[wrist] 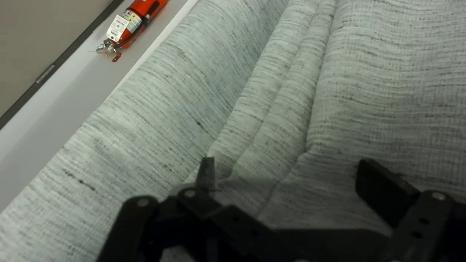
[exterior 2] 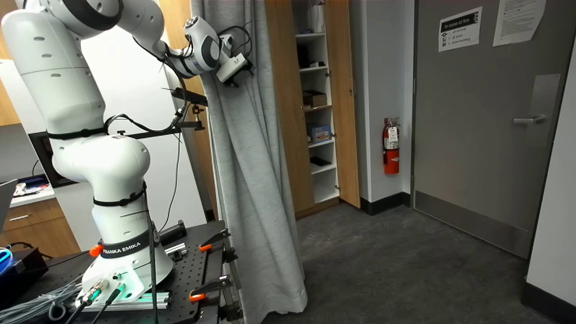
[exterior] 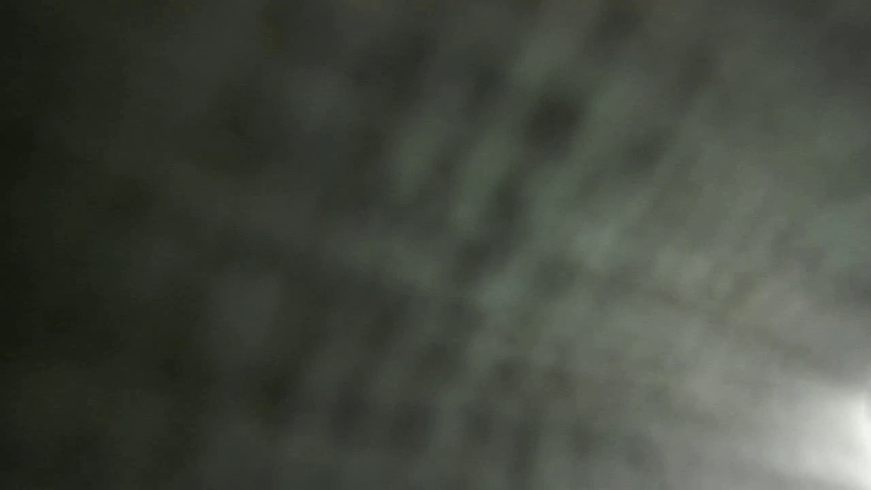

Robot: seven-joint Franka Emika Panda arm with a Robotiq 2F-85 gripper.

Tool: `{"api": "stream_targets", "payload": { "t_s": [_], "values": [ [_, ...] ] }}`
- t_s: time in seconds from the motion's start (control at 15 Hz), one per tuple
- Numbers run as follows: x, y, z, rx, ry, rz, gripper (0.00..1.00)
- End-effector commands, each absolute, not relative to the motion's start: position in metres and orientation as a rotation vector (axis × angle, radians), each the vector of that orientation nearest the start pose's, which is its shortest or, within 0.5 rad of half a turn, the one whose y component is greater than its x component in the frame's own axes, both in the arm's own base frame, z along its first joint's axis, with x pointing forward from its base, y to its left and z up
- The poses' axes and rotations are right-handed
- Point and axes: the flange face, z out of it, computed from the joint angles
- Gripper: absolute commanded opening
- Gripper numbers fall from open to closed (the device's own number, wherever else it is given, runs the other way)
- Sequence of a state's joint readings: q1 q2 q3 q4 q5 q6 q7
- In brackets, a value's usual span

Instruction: Draw the curtains open

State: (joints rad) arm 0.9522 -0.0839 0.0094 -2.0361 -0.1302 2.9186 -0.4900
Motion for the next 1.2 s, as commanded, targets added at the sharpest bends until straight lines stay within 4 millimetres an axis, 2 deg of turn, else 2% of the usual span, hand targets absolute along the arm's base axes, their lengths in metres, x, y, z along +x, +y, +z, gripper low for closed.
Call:
{"api": "stream_targets", "payload": {
  "t_s": [0.0,0.47,0.53,1.13],
  "values": [
    [0.317,0.499,0.594,-1.888,-1.877,-1.355,1.0],
    [0.317,0.5,0.593,-1.886,-1.884,-1.353,1.0],
    [0.326,0.481,0.598,-1.896,-1.881,-1.385,1.0],
    [0.326,0.482,0.597,-1.896,-1.882,-1.384,1.0]
  ]
}}
